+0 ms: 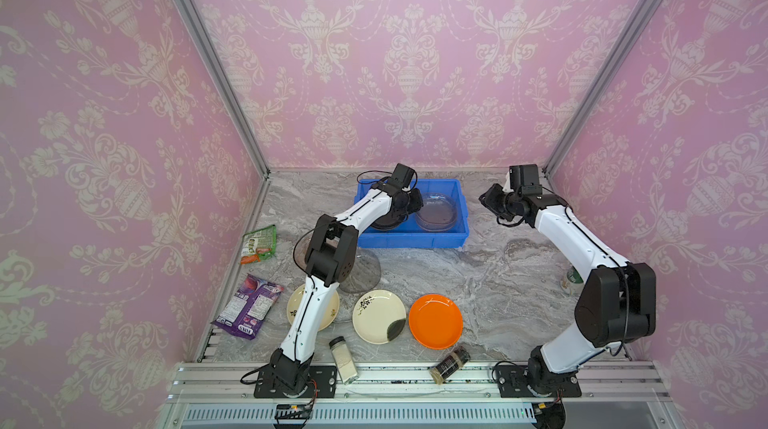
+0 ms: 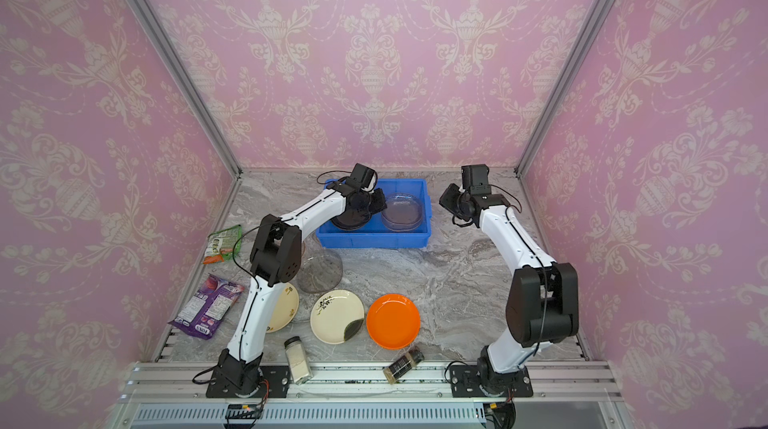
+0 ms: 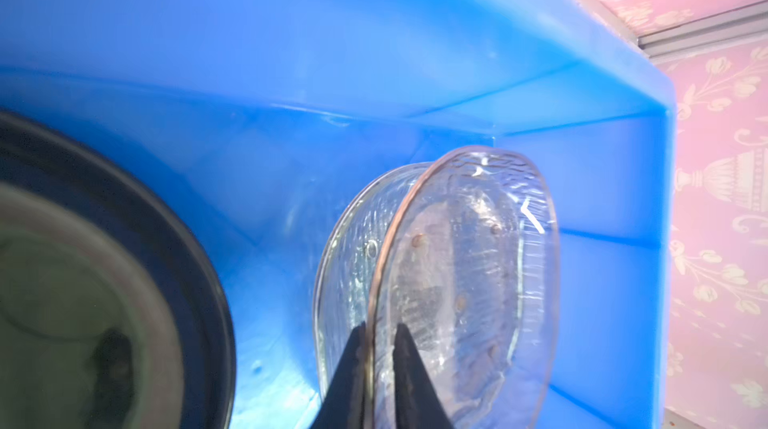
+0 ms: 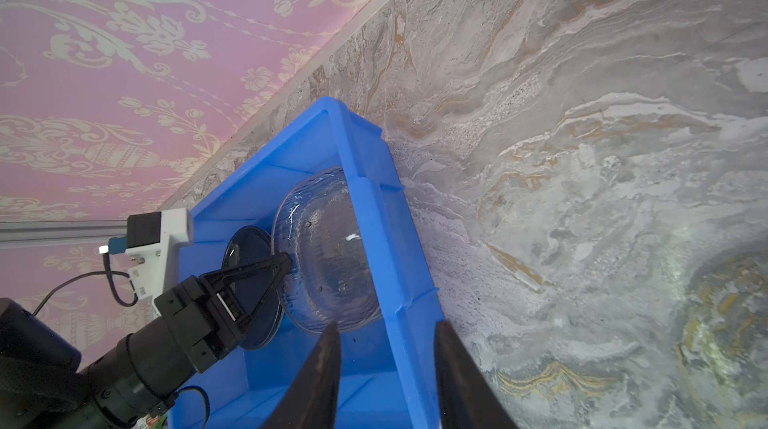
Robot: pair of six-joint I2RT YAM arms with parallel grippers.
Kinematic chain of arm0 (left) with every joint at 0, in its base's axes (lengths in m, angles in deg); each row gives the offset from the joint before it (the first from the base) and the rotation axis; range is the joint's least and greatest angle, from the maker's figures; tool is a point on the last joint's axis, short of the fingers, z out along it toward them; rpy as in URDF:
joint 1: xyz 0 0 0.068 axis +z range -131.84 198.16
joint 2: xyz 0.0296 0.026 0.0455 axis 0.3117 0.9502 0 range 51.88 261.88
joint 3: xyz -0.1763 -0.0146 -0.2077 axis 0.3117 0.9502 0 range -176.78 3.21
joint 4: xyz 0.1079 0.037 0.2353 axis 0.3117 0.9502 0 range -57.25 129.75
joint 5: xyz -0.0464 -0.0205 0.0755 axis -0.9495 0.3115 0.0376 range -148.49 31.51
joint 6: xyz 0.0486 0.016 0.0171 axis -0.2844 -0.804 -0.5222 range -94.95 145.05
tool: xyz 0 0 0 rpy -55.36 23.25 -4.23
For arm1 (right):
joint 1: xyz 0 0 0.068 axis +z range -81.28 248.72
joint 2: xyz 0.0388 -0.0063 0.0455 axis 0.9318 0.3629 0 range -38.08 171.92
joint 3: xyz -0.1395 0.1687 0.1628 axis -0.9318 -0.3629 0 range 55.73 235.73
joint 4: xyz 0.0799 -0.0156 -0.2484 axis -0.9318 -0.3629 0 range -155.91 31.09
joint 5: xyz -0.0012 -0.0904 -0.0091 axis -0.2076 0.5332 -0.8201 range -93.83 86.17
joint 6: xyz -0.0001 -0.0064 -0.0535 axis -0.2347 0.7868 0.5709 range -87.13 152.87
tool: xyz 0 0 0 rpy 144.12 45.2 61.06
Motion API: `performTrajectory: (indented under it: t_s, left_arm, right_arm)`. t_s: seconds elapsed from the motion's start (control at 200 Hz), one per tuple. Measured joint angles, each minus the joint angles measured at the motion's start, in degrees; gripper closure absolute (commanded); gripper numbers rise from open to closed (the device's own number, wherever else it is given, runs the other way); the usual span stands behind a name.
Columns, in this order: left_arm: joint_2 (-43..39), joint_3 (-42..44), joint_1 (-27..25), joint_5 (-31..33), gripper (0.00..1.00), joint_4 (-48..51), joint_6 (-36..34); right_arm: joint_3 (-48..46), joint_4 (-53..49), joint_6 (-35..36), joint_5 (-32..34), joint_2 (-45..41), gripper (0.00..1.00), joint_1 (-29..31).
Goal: Place the plates into the plastic bin on the countertop
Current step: 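Lower the pinkish plate into the bin with left gripper while right gripper withdraws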
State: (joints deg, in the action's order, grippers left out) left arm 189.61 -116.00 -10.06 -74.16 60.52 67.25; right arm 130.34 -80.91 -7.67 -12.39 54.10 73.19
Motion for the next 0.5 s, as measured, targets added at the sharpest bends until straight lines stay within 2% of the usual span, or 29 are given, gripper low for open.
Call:
performTrajectory:
  t_s: [0.085,0.325,0.41,0.5]
  left_arm:
    - [0.02,-1.18,-0.11,0.24,0.52,0.9,-0.2]
    - [0.02,-1.51,-0.15,1.36,0.43,3.41,-1.73]
    - [0.02,-1.88,-0.15,2.03,0.37,4.55,-2.62]
    - [0.02,-3.23,-0.15,2.62,0.36,5.9,-3.61]
  right_arm:
    - [-0.37,0.24,0.0,-0.09,-0.11,0.61,-0.26]
    - [-0.55,0.72,0.0,-0.63,-0.33,0.61,-0.37]
    - [-0.76,0.7,0.0,-0.66,-0.42,0.61,-0.37]
    - [-1.09,0.76,0.0,-0.66,-0.5,0.61,-0.37]
